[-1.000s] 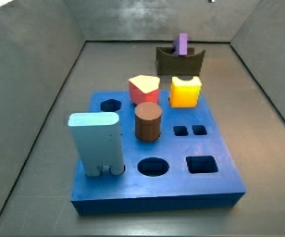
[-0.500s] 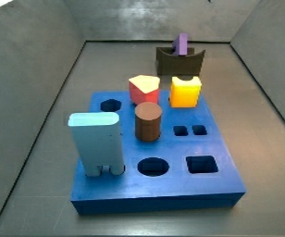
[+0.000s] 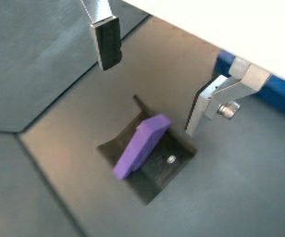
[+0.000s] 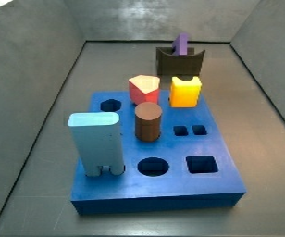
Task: Pick up the double-square object. Move up. Rotate the double-square object. Place the double-square object on the fixture. Regrasp the double-square object. Move to above the board. Insert the double-square object.
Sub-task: Regrasp the double-square object.
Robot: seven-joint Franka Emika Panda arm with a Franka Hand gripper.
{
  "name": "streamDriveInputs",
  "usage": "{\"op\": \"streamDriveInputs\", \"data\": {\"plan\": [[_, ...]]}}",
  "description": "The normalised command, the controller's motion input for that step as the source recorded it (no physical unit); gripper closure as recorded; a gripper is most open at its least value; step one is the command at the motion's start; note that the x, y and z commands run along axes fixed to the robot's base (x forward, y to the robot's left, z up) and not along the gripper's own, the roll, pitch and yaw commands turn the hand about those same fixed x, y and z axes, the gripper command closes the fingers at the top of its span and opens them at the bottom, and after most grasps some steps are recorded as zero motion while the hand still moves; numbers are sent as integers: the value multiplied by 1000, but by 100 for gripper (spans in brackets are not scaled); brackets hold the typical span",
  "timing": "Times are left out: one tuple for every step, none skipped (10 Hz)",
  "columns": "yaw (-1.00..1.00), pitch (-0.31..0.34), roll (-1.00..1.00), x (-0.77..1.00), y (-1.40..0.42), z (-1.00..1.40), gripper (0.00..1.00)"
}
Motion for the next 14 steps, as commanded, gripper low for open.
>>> {"op": "streamDriveInputs", "data": {"plan": [[37, 45, 1000, 56, -29, -13, 0], [44, 66, 1000, 72, -34, -10, 0], [53, 88, 1000, 84, -36, -14, 0], [72, 124, 1000, 103, -40, -20, 0], [85, 146, 1000, 108, -43, -20, 0], [126, 183, 974, 110, -47, -20, 0], [145, 179, 791, 110, -49, -21, 0], [166, 165, 606, 114, -51, -24, 0], [189, 141, 372, 112, -48, -22, 0], [200, 112, 257, 104, -35, -12, 0], [206, 76, 200, 92, -39, -10, 0], [201, 39, 174, 89, -46, -17, 0], [178, -32, 203, 38, 68, -1000, 0], [159, -44, 200, 42, 69, -1000, 0]]}}
